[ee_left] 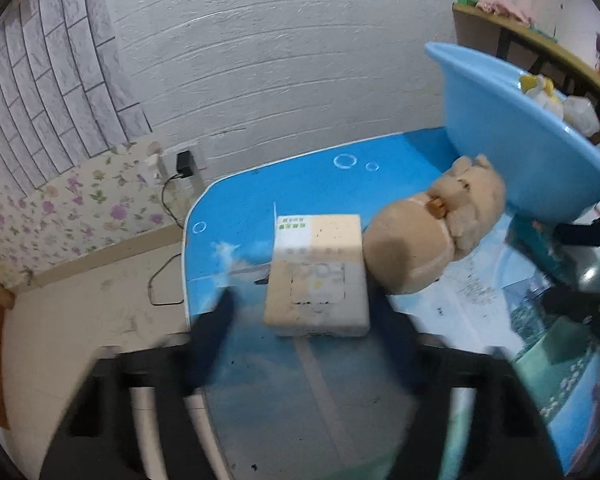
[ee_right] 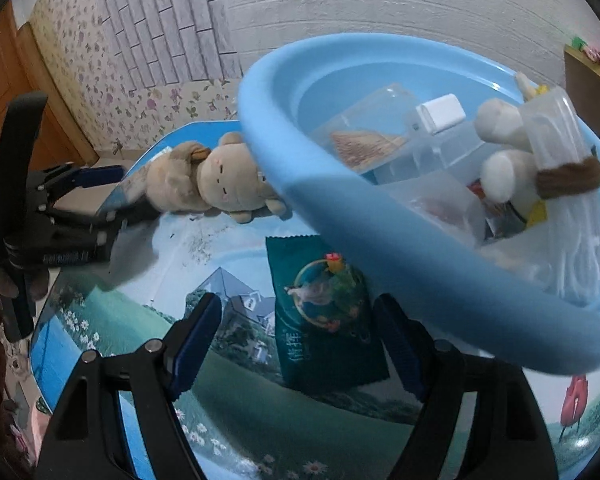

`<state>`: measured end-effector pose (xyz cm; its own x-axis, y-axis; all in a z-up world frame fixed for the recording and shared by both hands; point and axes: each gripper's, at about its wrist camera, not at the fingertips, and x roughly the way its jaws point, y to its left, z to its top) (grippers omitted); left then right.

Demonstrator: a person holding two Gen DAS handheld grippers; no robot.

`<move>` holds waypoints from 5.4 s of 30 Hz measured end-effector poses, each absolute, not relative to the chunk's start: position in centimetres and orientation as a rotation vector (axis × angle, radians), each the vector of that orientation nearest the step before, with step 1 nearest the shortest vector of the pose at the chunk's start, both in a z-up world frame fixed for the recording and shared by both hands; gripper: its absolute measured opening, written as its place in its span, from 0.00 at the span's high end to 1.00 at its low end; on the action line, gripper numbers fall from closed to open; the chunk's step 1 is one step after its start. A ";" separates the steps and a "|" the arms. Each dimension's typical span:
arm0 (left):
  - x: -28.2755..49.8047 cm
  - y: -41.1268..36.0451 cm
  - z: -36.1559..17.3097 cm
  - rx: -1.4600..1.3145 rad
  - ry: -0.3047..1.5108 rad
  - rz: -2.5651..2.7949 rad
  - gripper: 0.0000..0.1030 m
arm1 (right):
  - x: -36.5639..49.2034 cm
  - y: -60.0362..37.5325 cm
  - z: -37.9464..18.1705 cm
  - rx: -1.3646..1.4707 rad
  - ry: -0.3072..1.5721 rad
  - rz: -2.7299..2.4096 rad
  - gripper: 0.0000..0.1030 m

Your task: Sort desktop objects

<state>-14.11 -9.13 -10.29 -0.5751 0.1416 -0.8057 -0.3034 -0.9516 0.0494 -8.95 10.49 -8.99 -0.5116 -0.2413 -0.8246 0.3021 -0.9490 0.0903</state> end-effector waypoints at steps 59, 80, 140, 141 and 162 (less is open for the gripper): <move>-0.2 1.6 -9.2 -1.409 0.102 2.626 0.56 | -2.6 19.5 -7.6 1.283 0.035 -2.523 0.58; -0.9 1.6 -9.6 -1.392 0.088 2.625 0.39 | -2.7 20.3 -8.0 1.284 0.037 -2.514 0.53; -1.2 1.5 -9.6 -1.366 0.049 2.645 0.57 | -3.7 20.6 -8.0 1.218 0.051 -2.576 0.22; -1.2 1.5 -9.6 -1.365 0.047 2.644 0.57 | -3.8 20.7 -8.2 1.228 0.043 -2.575 0.22; -1.0 1.3 -8.2 -1.314 0.023 2.663 0.57 | -3.0 20.7 -7.3 1.164 0.047 -2.502 0.79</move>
<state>-0.95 1.35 -8.23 -0.5967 0.1465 -0.7890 -0.1600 -0.9852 -0.0620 -2.99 20.72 -7.34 -0.5851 -0.3240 -0.7434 0.3518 -0.9274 0.1273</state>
